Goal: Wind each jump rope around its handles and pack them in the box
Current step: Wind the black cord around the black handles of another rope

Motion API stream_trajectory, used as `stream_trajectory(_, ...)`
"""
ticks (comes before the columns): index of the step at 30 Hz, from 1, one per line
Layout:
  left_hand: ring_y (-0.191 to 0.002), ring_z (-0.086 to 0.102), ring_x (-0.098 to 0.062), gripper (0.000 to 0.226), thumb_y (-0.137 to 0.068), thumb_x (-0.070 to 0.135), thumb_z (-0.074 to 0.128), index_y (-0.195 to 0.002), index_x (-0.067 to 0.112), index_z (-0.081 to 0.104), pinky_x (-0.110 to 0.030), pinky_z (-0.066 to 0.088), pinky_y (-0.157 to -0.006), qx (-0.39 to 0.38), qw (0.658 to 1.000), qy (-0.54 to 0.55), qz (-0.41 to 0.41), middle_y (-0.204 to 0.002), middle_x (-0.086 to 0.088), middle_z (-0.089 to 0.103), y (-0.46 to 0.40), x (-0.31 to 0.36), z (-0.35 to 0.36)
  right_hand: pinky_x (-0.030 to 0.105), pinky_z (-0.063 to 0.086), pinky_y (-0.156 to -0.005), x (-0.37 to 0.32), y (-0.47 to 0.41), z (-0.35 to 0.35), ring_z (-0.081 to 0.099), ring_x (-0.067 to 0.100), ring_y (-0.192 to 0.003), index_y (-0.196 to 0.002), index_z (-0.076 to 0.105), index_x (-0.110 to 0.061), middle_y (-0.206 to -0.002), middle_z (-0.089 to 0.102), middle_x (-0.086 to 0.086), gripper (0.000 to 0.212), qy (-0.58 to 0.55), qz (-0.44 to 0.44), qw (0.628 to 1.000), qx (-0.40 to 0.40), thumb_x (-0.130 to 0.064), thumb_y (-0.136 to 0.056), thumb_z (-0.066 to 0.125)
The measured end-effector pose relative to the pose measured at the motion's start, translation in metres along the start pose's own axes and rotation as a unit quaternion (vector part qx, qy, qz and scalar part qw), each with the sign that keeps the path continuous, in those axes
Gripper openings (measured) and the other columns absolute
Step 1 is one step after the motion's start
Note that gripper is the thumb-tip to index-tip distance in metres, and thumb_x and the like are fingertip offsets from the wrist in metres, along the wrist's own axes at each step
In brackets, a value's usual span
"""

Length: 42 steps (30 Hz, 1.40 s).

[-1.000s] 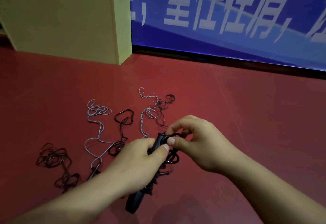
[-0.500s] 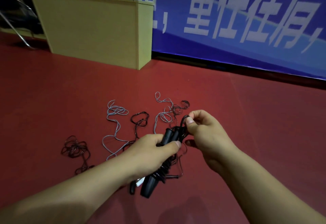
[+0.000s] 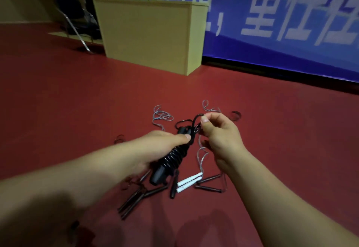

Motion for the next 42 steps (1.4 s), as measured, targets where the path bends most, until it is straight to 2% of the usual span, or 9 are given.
stream_trajectory(6,-0.072,0.066,-0.018,0.045,-0.081,0.062,0.065,-0.086,0.018,0.072,-0.030,0.051,-0.076,0.046,0.993,-0.109,-0.016,-0.082,0.000,0.073,0.017,-0.015,-0.070,0.025,0.046,-0.054,0.017,0.010,0.053,0.059,0.014,-0.069,-0.094,0.071,-0.018,-0.081,0.067,0.003,0.010,-0.020,0.040,0.991,-0.129,-0.015,-0.095,0.061)
stream_trajectory(10,-0.075,0.067,-0.015,0.048,-0.083,0.060,0.064,-0.096,0.016,0.073,-0.028,0.051,-0.075,0.087,0.995,-0.041,-0.041,-0.086,0.002,0.074,0.027,-0.058,-0.099,0.025,0.049,-0.055,0.038,0.019,0.102,0.061,0.016,-0.077,-0.107,0.071,-0.018,-0.092,0.069,0.004,0.015,-0.005,0.062,0.985,-0.163,-0.017,-0.096,0.060)
stream_trajectory(15,-0.099,0.069,-0.024,0.065,-0.060,0.073,0.067,-0.102,0.023,0.072,-0.047,0.050,-0.098,0.154,0.974,0.132,-0.104,-0.099,0.000,0.075,0.033,-0.138,-0.125,0.028,0.052,-0.064,0.079,0.049,0.173,0.065,0.017,-0.084,-0.116,0.066,-0.019,-0.101,0.072,0.003,0.021,0.020,0.099,0.968,-0.232,-0.016,-0.097,0.057)
stream_trajectory(19,-0.088,0.071,-0.025,0.065,-0.061,0.075,0.065,-0.094,0.019,0.072,-0.045,0.056,-0.091,0.222,0.932,0.235,-0.164,-0.092,-0.003,0.076,0.053,-0.220,-0.151,0.030,0.054,-0.082,0.136,0.080,0.231,0.068,0.013,-0.103,-0.127,0.061,-0.025,-0.116,0.070,-0.002,0.030,0.077,0.132,0.935,-0.320,-0.021,-0.097,0.058)
stream_trajectory(22,-0.089,0.071,-0.022,0.052,-0.086,0.062,0.059,-0.104,0.015,0.073,-0.036,0.056,-0.088,0.207,0.905,0.323,-0.182,-0.098,-0.005,0.076,0.075,-0.273,-0.162,0.028,0.053,-0.085,0.167,0.095,0.257,0.064,0.007,-0.104,-0.131,0.057,-0.031,-0.121,0.065,-0.008,0.034,0.151,0.149,0.901,-0.377,-0.029,-0.097,0.057)
stream_trajectory(26,-0.096,0.068,-0.029,0.044,-0.094,0.043,0.052,-0.110,0.007,0.072,-0.043,0.052,-0.092,0.212,0.836,0.466,-0.200,-0.109,-0.016,0.072,0.100,-0.332,-0.168,0.027,0.056,-0.076,0.215,0.122,0.282,0.063,0.012,-0.095,-0.121,0.060,-0.033,-0.105,0.066,-0.005,0.023,0.168,0.244,0.868,-0.398,-0.028,-0.100,0.051)
stream_trajectory(32,-0.082,0.067,-0.023,0.021,-0.082,0.026,0.056,-0.096,0.015,0.067,-0.040,0.054,-0.077,0.259,0.767,0.522,-0.269,-0.081,-0.004,0.071,0.122,-0.410,-0.172,0.024,0.054,-0.075,0.275,0.152,0.304,0.069,0.012,-0.086,-0.113,0.069,-0.023,-0.099,0.074,-0.003,0.023,0.210,0.273,0.840,-0.419,-0.029,-0.100,0.051)
stream_trajectory(37,-0.071,0.071,-0.026,0.020,-0.086,0.022,0.061,-0.101,0.011,0.070,-0.035,0.057,-0.070,0.284,0.774,0.471,-0.314,-0.079,-0.008,0.075,0.111,-0.439,-0.164,0.026,0.054,-0.069,0.292,0.158,0.312,0.066,0.009,-0.073,-0.094,0.073,-0.021,-0.081,0.073,-0.001,0.023,0.272,0.212,0.828,-0.442,-0.032,-0.099,0.054)
stream_trajectory(42,-0.082,0.073,-0.019,0.017,-0.095,0.017,0.059,-0.111,0.024,0.062,-0.028,0.057,-0.067,0.317,0.813,0.392,-0.291,-0.093,-0.001,0.075,0.091,-0.445,-0.150,0.029,0.058,-0.070,0.308,0.151,0.309,0.070,0.017,-0.088,-0.099,0.068,-0.020,-0.098,0.072,0.007,0.015,0.238,0.257,0.851,-0.392,-0.028,-0.098,0.055)
Point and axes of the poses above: each hand's wrist, its own y-axis away from the middle knuckle, its own z-axis out of the palm, x = y × z, the point moved 1 cm from there along -y, towards the middle knuckle
